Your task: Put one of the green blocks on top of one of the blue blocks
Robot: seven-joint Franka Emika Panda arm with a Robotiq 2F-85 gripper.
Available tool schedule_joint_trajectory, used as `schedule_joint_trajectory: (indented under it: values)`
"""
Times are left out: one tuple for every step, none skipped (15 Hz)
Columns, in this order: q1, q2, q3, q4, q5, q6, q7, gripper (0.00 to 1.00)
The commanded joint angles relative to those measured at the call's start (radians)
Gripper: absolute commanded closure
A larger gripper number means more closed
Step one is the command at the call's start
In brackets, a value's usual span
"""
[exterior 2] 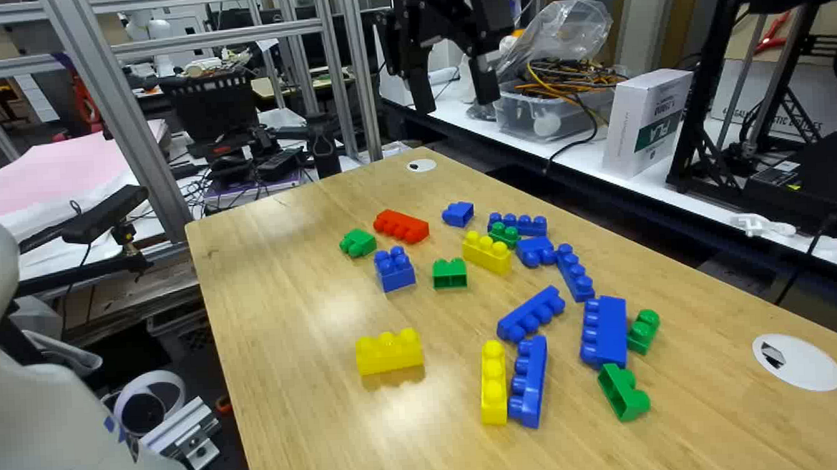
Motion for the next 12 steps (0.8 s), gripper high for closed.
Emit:
schedule_joint_trajectory:
  values:
    - [0.010, 0.001, -0.008, 0.002, -0.003, -0.003, 0.003, 0.00]
    - [0.010, 0.001, -0.008, 0.002, -0.003, -0.003, 0.003, 0.00]
    - [0.010, 0.001, -0.008, 0.002, -0.003, -0.003, 0.003, 0.00]
    - [0.010, 0.001, -0.008, 0.002, -0.003, -0.003, 0.003, 0.00]
    - [0.010, 0.001, -0.008, 0.002, -0.003, -0.003, 0.003, 0.00]
    - [0.010, 0.001, -0.008, 0.002, -0.003, -0.003, 0.003, 0.00]
    - [0.010, 0.001, -0.008, 0.002, -0.003, -0.003, 0.003, 0.00]
    - [0.010, 0.001, -0.008, 0.002, -0.003, -0.003, 0.003, 0.00]
    - [0.010, 0.001, -0.008, 0.002, -0.003, -0.003, 0.003, 0.00]
    - [0.010, 0.001, -0.008, 0.002, -0.003, -0.003, 0.003, 0.00]
    - [0.010, 0.001, -0.008, 0.002, -0.003, -0.003, 0.003, 0.00]
    - [0.011, 0.011, -0.007, 0.003, -0.012, 0.011, -0.002, 0.00]
